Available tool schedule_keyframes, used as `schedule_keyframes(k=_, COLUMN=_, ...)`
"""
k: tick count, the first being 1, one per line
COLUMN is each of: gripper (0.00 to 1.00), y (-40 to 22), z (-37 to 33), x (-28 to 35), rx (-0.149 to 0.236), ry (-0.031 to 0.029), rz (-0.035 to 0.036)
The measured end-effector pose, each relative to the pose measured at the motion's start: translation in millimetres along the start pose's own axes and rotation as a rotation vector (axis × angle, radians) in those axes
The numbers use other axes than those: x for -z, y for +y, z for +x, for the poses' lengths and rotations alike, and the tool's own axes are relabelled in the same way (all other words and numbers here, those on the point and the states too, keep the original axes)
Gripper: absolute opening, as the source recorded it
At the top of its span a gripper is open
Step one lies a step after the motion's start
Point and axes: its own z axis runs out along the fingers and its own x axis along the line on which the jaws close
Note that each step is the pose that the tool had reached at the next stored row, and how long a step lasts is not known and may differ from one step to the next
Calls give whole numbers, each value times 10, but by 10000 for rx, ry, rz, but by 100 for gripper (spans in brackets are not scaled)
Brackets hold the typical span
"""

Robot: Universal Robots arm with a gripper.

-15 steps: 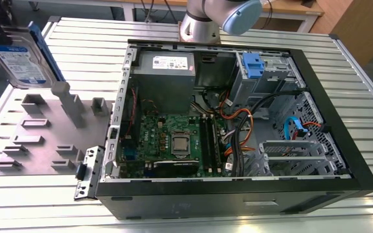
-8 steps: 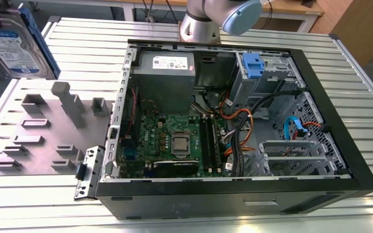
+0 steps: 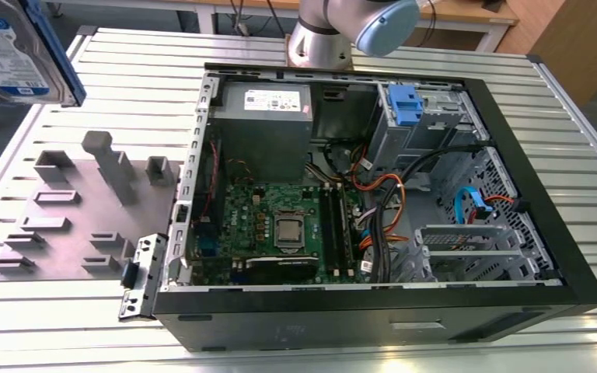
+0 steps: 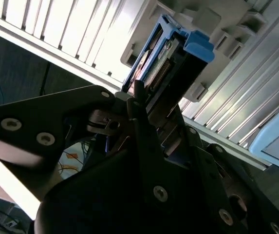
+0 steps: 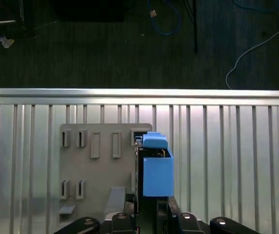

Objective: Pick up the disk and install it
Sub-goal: 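Pick up the disk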

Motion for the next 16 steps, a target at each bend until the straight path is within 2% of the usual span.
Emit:
schedule_keyframes(k=4, gripper=35, y=8, z=-6, x=176, rx=0, ry=0, rz=1)
schedule_keyframes(k=6, gripper=35, y=10, z=-9, x=242, rx=0, ry=0, rz=0)
schedule_keyframes(k=12, gripper=35, y=10, z=-9, x=250, rx=1, ry=0, rz=0)
schedule_keyframes(k=16, gripper=35, y=-31, z=-10, x=251, rx=0, ry=0, rz=0)
